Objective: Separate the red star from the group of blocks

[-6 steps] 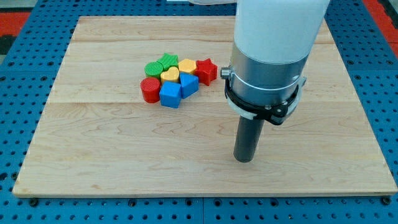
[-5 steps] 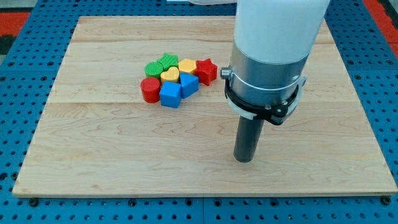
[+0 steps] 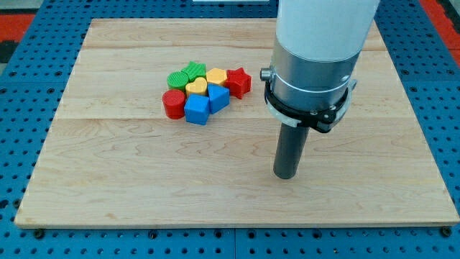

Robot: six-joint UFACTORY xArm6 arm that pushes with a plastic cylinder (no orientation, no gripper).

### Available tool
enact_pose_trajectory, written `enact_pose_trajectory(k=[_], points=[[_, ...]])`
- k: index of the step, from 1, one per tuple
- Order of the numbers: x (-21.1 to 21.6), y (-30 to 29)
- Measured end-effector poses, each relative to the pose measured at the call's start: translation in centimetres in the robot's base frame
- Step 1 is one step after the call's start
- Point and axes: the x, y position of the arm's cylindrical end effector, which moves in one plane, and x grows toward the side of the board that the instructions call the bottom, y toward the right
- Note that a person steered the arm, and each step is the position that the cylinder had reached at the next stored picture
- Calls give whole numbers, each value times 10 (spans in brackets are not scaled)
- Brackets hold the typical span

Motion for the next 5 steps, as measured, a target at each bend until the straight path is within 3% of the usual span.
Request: enact_pose_trajectory(k=[5], points=[[33,16]])
